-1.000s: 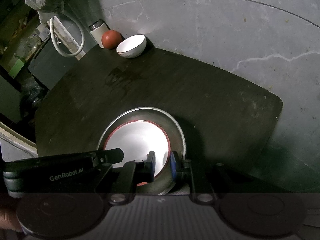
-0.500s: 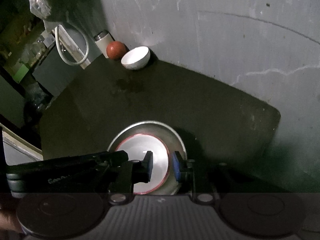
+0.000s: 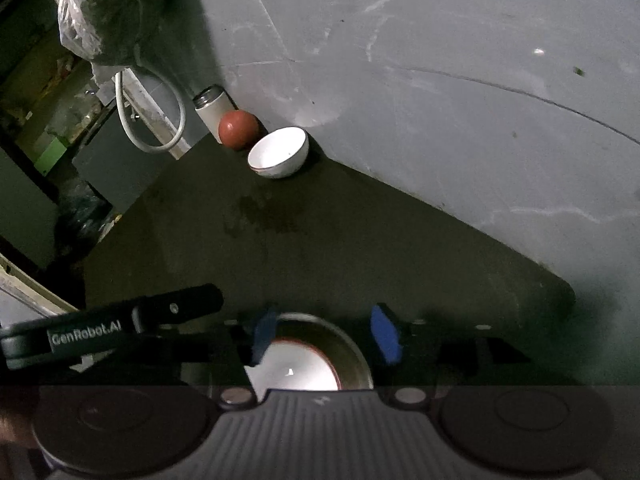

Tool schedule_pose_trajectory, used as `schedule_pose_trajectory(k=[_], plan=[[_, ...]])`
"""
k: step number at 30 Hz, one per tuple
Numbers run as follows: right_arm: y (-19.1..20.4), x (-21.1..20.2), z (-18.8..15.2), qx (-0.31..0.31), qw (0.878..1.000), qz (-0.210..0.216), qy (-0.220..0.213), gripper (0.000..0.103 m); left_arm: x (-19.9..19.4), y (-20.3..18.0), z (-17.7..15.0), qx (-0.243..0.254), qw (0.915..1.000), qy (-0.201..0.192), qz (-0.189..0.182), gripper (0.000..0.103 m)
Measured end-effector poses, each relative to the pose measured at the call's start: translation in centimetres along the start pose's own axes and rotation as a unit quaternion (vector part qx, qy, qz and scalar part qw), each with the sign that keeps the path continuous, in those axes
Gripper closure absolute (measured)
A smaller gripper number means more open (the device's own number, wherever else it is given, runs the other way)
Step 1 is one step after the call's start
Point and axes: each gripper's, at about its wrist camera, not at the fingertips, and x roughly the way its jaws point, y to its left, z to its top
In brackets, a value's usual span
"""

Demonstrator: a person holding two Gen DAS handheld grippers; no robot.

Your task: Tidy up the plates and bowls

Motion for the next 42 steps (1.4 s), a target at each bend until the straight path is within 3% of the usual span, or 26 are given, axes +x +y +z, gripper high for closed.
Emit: schedule_pose_trajectory(k=[3,6,14,23,31,42], plan=[[0.1,1.2,1.3,-0.002,1.000,0.010,0.002,0.029,1.0,1.1,1.5,-0.020,0.9997,-0.004,0.010,0.001],[0.2,2.6,2.6,0.002,1.000,0.019,0.003,0.016,2.3,2.1,2.8,-0.038,0.9990,-0.004,0.022,0.001],[0.0,6.3,4.6,0.021,0.999,0.035,0.003,0.004,5.7,3.9,5.9,-0.067,0.9963,-0.005,0.054,0.001],[-0.8,10.9,7.2,0.087,0.996,0.025,-0.022,0.003,10.1,5.2,10.7,-0.061,0.9950,-0.014,0.077,0.001],[-0.7,14.8,9.3,0.120,0.991,0.021,-0.052,0.001,14.5,6.0,14.3,-0.036,0.9960,0.009,0.081,0.001],[-0.1,18.6,11.1,0.138,0.988,0.009,-0.067,0.021,17.4,5.5,15.1,-0.001,0.9954,0.029,0.092,0.004]])
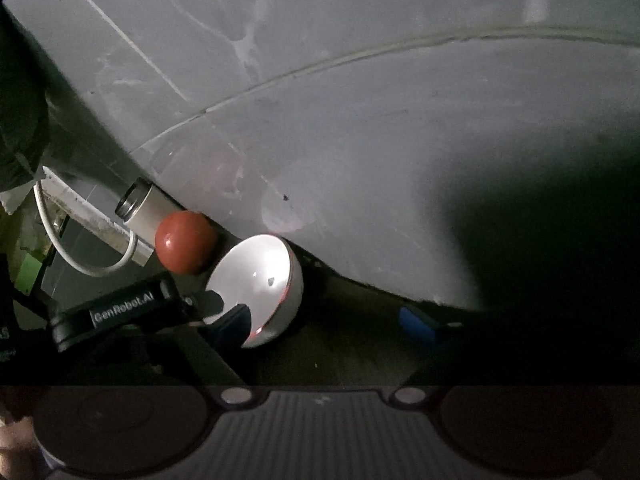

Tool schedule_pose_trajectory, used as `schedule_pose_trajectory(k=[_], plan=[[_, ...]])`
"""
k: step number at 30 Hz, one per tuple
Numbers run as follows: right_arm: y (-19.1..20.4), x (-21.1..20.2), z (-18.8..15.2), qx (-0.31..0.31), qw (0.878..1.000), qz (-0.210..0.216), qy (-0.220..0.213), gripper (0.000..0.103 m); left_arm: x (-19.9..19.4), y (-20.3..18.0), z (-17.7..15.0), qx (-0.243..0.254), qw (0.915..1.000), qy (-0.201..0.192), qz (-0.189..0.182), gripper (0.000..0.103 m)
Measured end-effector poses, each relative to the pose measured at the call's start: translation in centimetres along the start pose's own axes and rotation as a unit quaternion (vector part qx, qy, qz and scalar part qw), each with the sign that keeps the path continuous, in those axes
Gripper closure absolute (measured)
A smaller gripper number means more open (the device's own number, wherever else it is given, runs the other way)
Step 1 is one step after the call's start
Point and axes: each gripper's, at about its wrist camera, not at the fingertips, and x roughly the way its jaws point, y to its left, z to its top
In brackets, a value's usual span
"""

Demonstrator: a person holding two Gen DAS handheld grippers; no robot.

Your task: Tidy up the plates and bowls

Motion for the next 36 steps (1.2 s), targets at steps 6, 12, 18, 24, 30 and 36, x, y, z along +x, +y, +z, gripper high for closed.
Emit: schedule_pose_trajectory(k=[6,12,18,24,30,36], plan=[[0.5,1.4,0.4,0.003,1.000,0.009,0.000,0.029,0.5,-1.1,0.0,0.029,0.9995,0.000,0.010,0.028],[1.3,2.2,0.5,-0.014,1.000,0.009,-0.003,0.046,0.7,-1.6,0.2,0.034,0.9994,-0.001,-0.005,0.045],[1.2,2.8,0.8,-0.016,1.000,0.010,0.000,0.067,1.1,-2.3,0.2,0.039,0.9980,0.003,-0.050,0.077],[1.4,3.0,0.9,-0.024,0.999,0.026,0.009,0.080,0.9,-2.3,-0.3,0.032,0.9971,0.002,-0.069,0.089],[1.5,3.0,1.0,-0.042,0.998,0.029,0.022,0.085,0.2,-2.2,-0.8,0.032,0.9969,-0.001,-0.072,0.093],[1.2,2.4,0.8,-0.047,0.998,0.030,0.033,0.088,-0.8,-2.1,-2.0,0.026,0.9965,0.001,-0.079,0.094]])
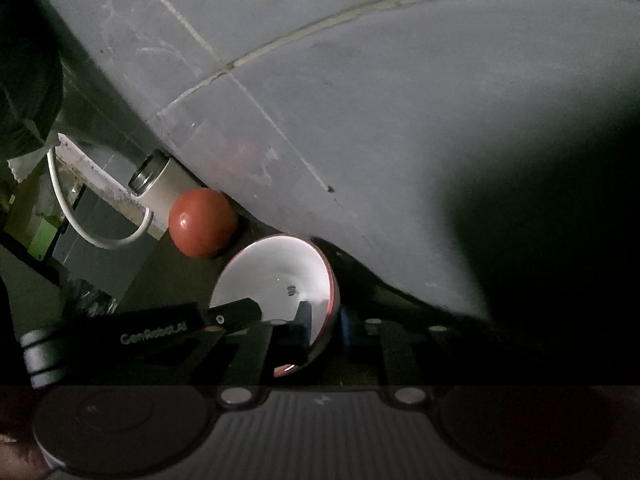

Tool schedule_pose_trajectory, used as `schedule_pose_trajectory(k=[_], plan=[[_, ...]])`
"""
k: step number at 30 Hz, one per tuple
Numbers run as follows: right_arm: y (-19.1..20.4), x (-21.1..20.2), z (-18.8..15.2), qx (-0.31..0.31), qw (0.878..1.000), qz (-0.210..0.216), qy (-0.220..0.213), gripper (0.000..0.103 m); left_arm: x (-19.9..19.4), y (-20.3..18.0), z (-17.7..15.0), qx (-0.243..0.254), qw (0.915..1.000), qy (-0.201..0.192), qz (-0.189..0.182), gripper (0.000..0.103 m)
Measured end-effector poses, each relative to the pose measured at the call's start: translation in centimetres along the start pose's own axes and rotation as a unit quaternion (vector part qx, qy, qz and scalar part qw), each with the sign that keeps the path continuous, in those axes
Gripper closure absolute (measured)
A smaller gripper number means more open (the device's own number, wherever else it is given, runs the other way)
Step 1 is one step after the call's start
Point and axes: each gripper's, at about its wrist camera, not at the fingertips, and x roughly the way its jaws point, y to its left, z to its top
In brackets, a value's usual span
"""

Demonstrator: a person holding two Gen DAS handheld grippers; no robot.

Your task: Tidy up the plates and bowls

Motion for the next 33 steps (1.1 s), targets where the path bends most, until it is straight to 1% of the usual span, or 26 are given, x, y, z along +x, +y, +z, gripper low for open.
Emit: schedule_pose_trajectory(k=[7,13,19,26,33], plan=[[-0.1,-2.0,-0.6,-0.014,1.000,0.010,0.002,0.088,-2.6,-0.6,-2.2,-0.005,0.9997,-0.024,-0.006,0.094],[-1.0,-4.5,-1.2,-0.032,0.998,0.044,0.014,0.088,-4.7,-1.5,-4.8,-0.008,0.9992,-0.036,-0.013,0.095],[-0.9,-7.0,-2.9,-0.045,0.998,0.041,0.016,0.088,-7.2,-2.0,-6.9,-0.015,0.9987,-0.044,-0.022,0.095],[-0.4,-10.7,-5.1,-0.052,0.998,0.037,0.005,0.088,-10.6,-2.5,-9.8,-0.023,0.9978,-0.054,-0.032,0.095],[-0.2,-14.5,-7.3,-0.051,0.998,0.032,-0.009,0.088,-13.3,-3.3,-12.5,-0.013,0.9974,-0.056,-0.045,0.095]])
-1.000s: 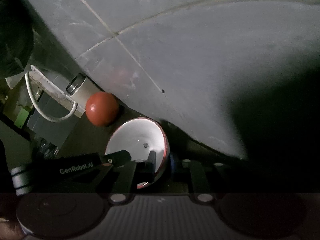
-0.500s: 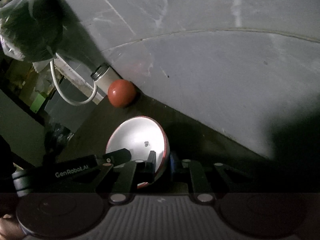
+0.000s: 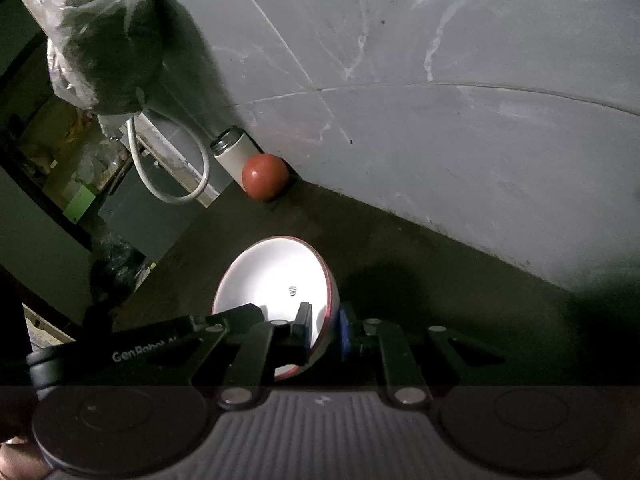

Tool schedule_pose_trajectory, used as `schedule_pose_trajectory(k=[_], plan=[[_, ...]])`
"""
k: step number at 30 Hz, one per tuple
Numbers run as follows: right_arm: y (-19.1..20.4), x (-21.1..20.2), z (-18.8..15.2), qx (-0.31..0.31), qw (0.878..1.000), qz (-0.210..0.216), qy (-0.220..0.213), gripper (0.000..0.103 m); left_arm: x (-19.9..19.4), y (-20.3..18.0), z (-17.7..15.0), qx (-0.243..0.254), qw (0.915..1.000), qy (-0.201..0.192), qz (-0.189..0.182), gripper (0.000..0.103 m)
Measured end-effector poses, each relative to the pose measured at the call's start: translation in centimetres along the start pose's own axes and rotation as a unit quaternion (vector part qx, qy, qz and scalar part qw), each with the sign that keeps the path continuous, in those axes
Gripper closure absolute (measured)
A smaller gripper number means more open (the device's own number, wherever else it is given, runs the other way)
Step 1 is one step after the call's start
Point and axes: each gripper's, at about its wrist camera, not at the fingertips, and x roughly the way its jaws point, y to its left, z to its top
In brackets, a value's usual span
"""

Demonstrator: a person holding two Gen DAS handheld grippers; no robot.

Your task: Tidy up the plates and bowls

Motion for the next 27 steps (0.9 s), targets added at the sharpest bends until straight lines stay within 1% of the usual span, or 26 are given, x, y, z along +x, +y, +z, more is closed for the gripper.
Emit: schedule_pose_trajectory(k=[7,15,22,27], plan=[[0.1,-3.7,-2.5,0.012,1.000,-0.012,-0.016,0.088,-2.5,-1.6,-1.9,0.024,0.9996,0.000,-0.017,0.095],[-0.2,-7.0,-4.9,0.023,0.999,-0.026,-0.029,0.088,-4.3,-2.7,-4.3,0.042,0.9986,0.005,-0.032,0.095],[-0.5,-8.9,-6.9,0.026,0.999,-0.037,-0.026,0.088,-5.2,-3.0,-6.6,0.044,0.9982,0.019,-0.037,0.095],[-0.7,-9.7,-8.2,0.027,0.998,-0.044,-0.020,0.088,-5.3,-3.0,-7.9,0.047,0.9979,0.028,-0.034,0.094]])
